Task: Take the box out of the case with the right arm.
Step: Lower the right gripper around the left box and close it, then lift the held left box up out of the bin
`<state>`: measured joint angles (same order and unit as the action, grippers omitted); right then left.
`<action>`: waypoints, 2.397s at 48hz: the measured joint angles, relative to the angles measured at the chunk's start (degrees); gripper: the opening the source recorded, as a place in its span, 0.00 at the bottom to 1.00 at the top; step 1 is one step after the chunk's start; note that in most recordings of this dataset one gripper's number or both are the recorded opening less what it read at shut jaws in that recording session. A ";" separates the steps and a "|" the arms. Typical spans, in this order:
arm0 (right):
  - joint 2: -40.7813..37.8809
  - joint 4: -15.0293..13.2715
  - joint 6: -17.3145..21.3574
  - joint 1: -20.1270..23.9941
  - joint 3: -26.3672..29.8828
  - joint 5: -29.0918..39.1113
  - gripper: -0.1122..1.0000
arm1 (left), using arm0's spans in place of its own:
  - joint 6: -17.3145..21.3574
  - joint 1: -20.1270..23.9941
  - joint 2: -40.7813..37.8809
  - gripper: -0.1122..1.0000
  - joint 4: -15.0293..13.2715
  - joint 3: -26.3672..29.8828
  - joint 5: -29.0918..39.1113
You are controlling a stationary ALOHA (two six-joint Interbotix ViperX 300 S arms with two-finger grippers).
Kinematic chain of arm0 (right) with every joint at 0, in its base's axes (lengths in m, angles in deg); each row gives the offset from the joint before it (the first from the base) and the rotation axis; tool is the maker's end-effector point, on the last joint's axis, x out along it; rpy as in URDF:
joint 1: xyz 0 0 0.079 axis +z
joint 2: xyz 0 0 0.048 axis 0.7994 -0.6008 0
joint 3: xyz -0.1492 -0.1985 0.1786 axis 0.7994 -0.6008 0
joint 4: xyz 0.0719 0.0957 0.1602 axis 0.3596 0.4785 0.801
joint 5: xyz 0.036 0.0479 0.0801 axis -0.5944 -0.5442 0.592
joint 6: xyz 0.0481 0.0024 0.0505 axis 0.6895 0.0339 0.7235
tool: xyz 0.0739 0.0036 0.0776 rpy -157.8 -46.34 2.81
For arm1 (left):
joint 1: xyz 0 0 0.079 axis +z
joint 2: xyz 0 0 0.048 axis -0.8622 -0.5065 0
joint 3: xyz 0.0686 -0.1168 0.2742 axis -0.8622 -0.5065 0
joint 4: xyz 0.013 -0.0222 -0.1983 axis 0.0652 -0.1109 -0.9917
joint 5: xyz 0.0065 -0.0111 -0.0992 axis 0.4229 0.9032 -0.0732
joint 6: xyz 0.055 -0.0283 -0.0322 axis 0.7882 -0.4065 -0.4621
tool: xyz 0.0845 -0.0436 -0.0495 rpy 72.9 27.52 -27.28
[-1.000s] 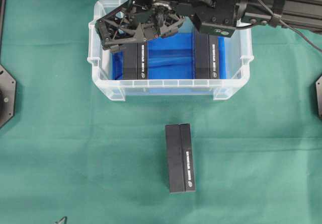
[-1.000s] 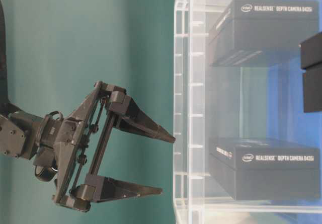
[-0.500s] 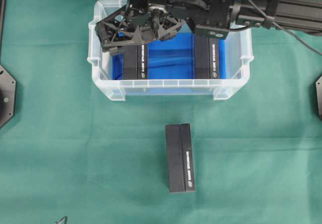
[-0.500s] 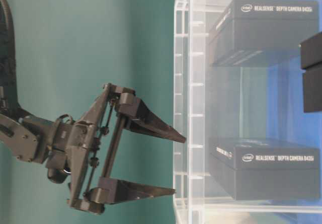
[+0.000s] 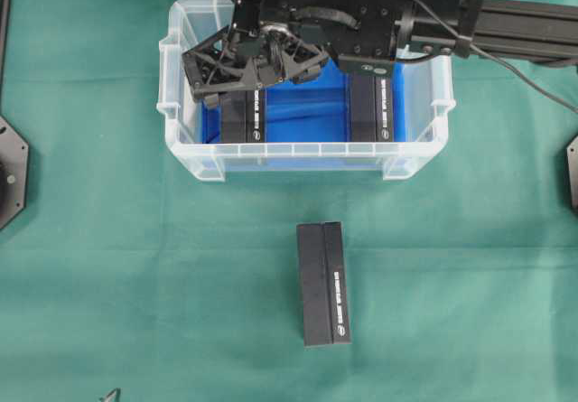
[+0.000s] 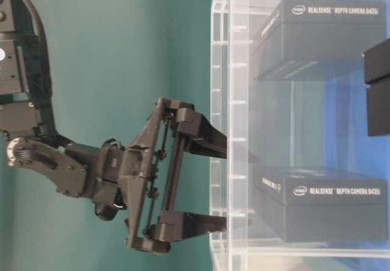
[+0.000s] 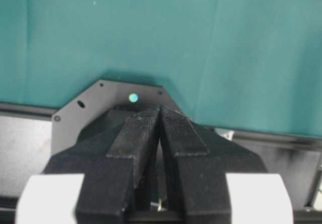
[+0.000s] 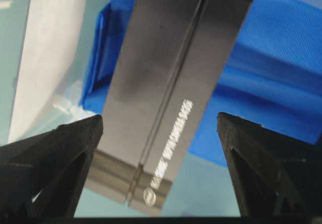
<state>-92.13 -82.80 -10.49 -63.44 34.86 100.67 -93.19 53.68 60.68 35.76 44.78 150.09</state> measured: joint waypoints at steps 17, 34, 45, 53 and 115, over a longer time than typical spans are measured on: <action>-3.96 0.97 0.26 -0.53 -1.23 -4.22 0.95 | 0.00 0.09 0.00 0.10 0.00 -0.09 0.00; -5.19 1.05 1.76 -0.88 -1.32 -4.83 0.95 | 0.18 0.00 0.00 0.10 0.00 -0.44 0.09; -5.36 1.93 2.11 -1.05 -1.32 -4.83 0.95 | 0.18 0.00 0.00 0.10 0.09 -0.53 0.00; -5.45 3.34 2.20 -1.32 -1.32 -4.83 0.93 | 0.18 0.00 0.00 0.10 0.00 -0.53 0.00; -0.18 0.70 7.21 0.09 0.53 1.58 0.72 | 0.26 0.00 0.09 0.10 0.00 -0.53 0.00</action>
<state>-92.31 -82.09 -3.28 -63.36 35.39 102.25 -92.93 53.68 60.77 35.76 44.25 150.09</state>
